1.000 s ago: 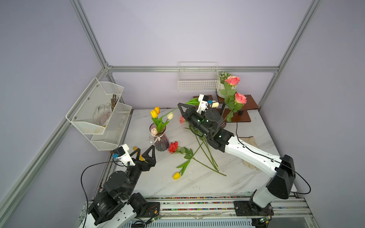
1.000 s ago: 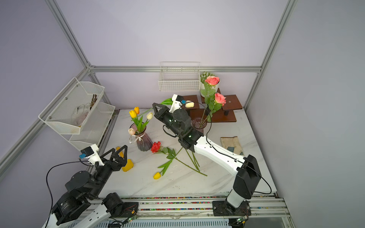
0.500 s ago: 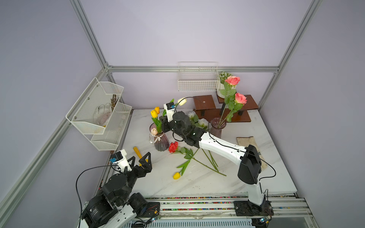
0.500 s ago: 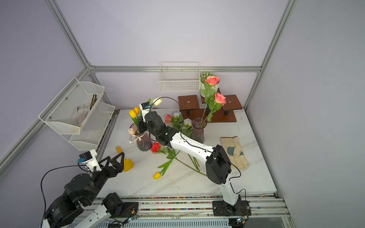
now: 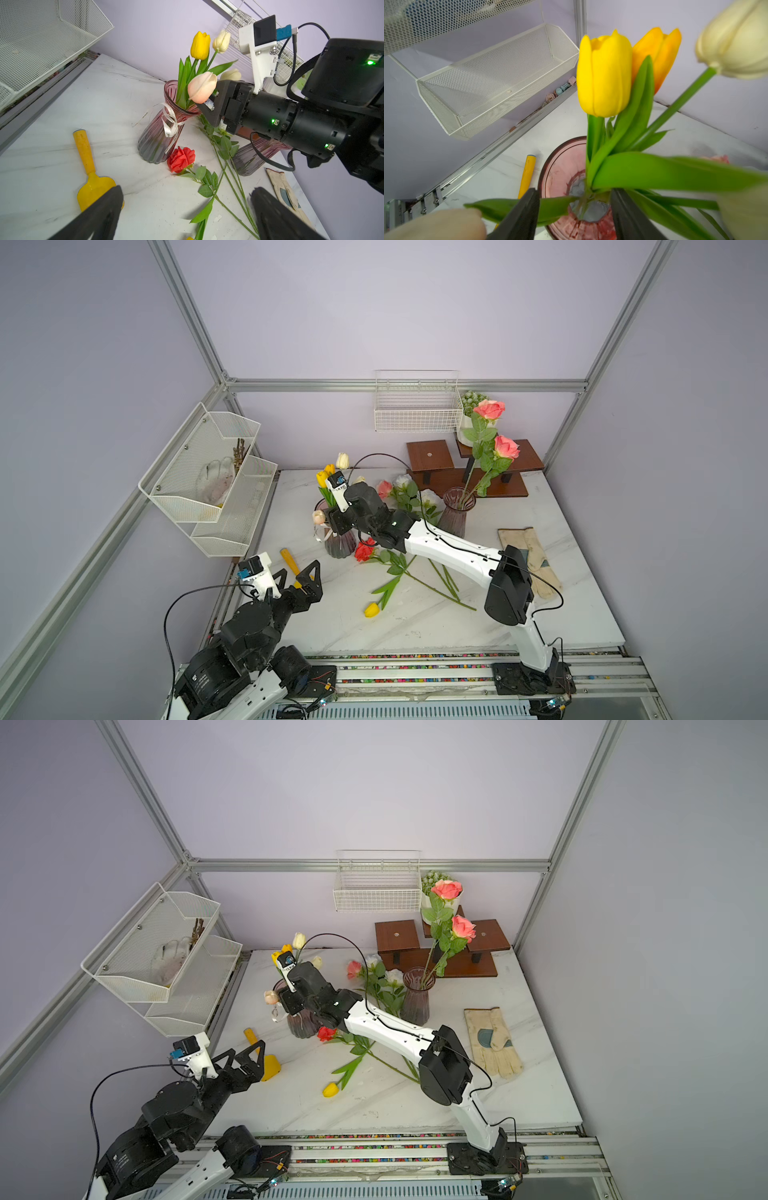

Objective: Arrange the flowers in different vases according to their variety
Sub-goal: Insert the flower into the vase, then pick up the flower at the center of the board.

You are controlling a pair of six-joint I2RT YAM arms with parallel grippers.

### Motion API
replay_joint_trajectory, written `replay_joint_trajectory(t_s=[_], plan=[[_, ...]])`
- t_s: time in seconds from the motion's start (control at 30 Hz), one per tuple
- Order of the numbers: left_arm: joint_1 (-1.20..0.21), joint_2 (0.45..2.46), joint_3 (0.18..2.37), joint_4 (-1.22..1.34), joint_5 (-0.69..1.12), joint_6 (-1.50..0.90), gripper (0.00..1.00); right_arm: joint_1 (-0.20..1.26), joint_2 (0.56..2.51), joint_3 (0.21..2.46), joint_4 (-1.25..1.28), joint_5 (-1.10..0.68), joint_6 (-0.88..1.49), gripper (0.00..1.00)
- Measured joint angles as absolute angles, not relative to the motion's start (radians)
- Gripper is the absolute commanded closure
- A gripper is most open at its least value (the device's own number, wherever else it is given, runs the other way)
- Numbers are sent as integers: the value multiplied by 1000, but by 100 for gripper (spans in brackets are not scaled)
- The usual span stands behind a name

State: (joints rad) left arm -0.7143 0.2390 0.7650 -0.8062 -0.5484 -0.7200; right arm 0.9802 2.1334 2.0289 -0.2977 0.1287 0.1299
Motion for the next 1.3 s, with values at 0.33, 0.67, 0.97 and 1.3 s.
replay_joint_trajectory(t_s=[0.33,0.67,0.97,1.3], plan=[[-714,276,790,-812,-537,-718,0,980,2084,2061,-424,115,125,22],[-714,416,834,-791,-440,-666,0,980,1724,1811,-439,97,160,1],[-715,677,838,-736,-258,-616,0,965,1190,1229,-338,212,233,1],[-791,1140,909,-694,-149,-537,4,811,1010,786,-339,237,385,1]])
